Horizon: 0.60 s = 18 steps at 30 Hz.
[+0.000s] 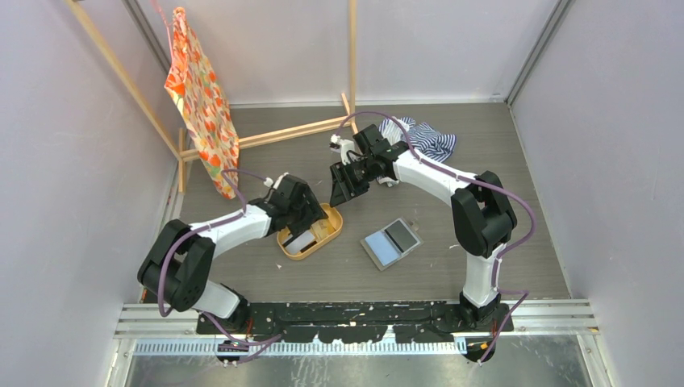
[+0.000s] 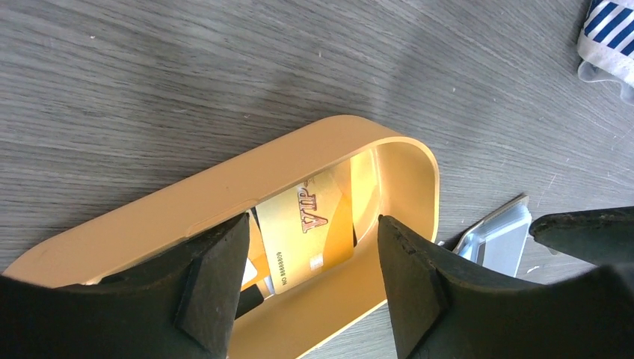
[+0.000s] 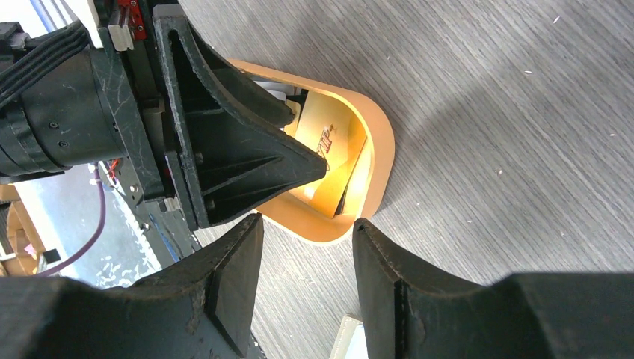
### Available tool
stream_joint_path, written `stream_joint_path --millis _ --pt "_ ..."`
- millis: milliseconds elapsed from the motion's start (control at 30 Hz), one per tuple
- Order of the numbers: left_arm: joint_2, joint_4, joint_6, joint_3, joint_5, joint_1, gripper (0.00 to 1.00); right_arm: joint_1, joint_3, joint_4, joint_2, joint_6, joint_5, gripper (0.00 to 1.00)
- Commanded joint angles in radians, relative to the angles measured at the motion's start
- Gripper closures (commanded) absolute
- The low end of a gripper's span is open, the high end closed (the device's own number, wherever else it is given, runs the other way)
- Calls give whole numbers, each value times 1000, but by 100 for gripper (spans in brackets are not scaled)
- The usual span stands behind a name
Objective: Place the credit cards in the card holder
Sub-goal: Move the storage box to the center of the board.
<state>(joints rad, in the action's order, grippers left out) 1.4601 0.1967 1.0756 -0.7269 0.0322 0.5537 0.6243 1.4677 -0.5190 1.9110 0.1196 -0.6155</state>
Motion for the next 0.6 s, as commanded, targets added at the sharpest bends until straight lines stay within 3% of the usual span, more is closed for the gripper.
stream_joint_path --millis 0,567 --pt "-2 96 -11 48 42 -8 34 -4 5 24 -42 4 -16 48" --pt "75 -32 -151 39 111 -12 32 -4 0 27 -36 1 -23 47"
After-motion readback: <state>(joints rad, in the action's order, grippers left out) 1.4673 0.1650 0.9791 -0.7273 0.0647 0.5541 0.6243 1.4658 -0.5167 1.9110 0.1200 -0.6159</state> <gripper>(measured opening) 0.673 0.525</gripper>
